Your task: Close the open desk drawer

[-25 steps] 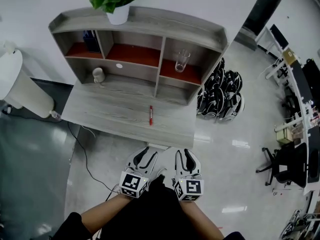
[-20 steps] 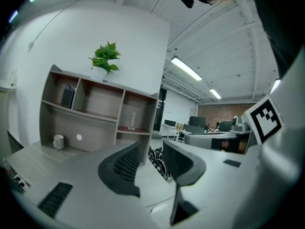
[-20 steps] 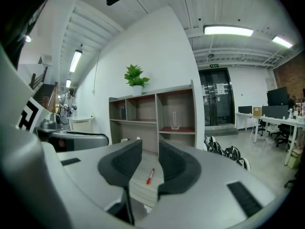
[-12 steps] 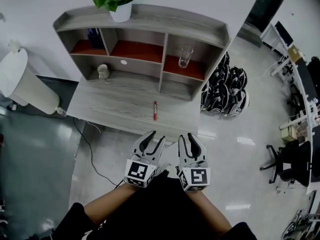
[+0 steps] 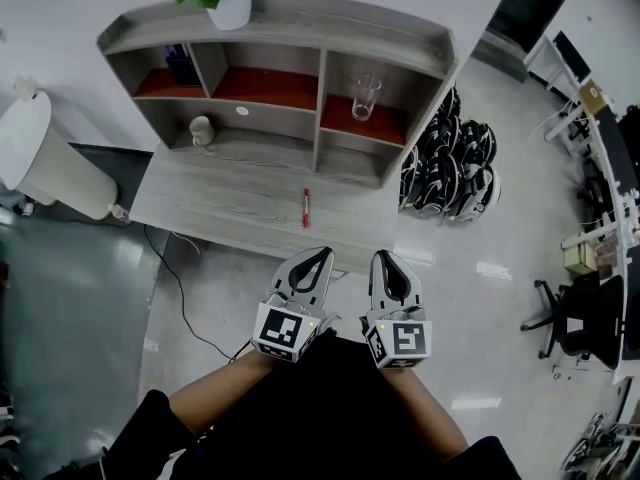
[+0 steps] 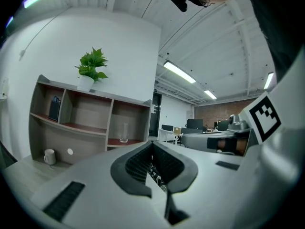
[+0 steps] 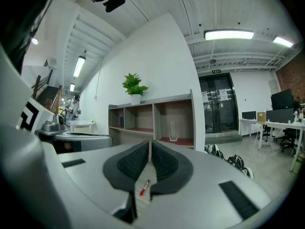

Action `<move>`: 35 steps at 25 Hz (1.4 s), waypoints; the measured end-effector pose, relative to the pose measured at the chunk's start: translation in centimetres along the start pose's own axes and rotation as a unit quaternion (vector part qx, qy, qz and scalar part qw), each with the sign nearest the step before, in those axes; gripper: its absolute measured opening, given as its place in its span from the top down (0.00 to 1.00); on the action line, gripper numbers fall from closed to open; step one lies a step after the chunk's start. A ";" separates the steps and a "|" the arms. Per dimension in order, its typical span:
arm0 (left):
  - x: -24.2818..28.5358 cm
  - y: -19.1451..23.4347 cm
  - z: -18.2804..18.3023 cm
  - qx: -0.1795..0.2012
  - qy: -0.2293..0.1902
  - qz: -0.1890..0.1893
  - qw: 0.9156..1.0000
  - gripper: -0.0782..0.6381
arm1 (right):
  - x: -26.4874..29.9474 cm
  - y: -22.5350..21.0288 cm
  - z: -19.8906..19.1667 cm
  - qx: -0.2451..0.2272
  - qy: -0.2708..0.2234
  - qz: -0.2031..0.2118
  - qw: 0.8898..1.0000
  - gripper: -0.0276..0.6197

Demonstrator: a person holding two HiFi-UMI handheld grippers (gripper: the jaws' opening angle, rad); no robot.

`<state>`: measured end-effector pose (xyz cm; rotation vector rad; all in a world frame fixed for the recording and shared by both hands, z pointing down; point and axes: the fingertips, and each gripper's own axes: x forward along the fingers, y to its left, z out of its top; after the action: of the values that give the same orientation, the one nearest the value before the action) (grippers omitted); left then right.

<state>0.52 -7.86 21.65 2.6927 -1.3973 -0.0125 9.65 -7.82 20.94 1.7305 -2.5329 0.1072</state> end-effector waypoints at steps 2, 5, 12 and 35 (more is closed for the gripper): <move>0.5 -0.5 0.0 0.013 -0.002 -0.004 1.000 0.87 | -0.1 -0.4 -0.2 0.000 0.002 0.000 1.000 0.91; 1.1 -1.3 0.3 0.023 -0.005 -0.011 1.000 0.87 | -0.3 -1.1 -0.2 -0.002 0.000 -0.002 1.000 0.92; 2.4 -2.6 0.6 0.041 -0.009 -0.014 0.999 0.87 | -0.6 -2.6 0.0 -0.023 -0.009 -0.013 1.000 0.93; 3.0 -1.3 0.4 0.039 -0.001 -0.020 0.999 0.87 | 0.8 -1.9 -0.1 -0.019 -0.008 -0.008 1.000 0.93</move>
<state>3.28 -9.55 21.29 2.7828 -1.3727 0.0369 11.11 -9.21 21.10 1.7454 -2.5137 0.0454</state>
